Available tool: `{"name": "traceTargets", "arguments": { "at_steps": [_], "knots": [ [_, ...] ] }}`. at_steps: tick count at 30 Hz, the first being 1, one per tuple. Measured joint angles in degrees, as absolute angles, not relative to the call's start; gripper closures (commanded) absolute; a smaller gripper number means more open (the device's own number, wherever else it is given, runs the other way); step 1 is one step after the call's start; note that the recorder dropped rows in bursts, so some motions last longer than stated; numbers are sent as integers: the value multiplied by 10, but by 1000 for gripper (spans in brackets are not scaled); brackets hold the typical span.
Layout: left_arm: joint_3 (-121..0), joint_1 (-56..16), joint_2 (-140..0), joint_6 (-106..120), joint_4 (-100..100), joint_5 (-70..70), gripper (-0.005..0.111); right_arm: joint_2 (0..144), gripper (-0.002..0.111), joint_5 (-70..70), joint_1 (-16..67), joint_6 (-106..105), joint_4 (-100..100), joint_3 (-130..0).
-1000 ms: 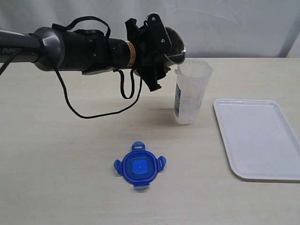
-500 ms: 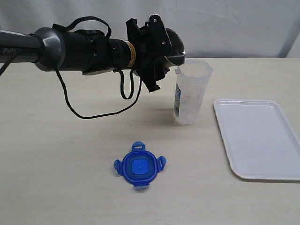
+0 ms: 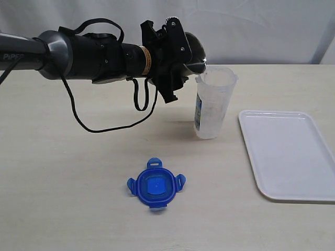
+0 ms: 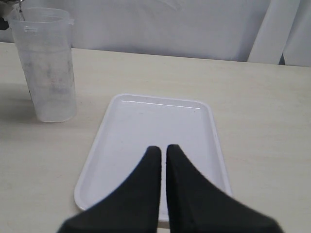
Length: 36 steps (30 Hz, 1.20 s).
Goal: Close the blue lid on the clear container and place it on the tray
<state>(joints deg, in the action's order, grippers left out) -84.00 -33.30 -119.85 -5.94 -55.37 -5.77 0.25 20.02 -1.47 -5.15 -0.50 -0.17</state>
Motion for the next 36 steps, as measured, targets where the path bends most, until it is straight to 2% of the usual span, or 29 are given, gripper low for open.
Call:
{"name": "traceTargets", "arguments": {
  "at_steps": [14,23,28,36],
  "knots": [
    [-840,-333,-1198,-68,-539,-58,107,3,104,200,-15,-52,-5,-2],
    [-840,-331,-1198,-237,-535,-104,107,3,104,200,-15,-52,-5,-2],
    [-840,-261,-1198,-386,-535,-183,107,3,104,200,-15,-52,-5,-2],
    [-840,-153,-1246,-404,-508,-258,107,3,104,200,-15,-52,-5,-2]
  ]
}}
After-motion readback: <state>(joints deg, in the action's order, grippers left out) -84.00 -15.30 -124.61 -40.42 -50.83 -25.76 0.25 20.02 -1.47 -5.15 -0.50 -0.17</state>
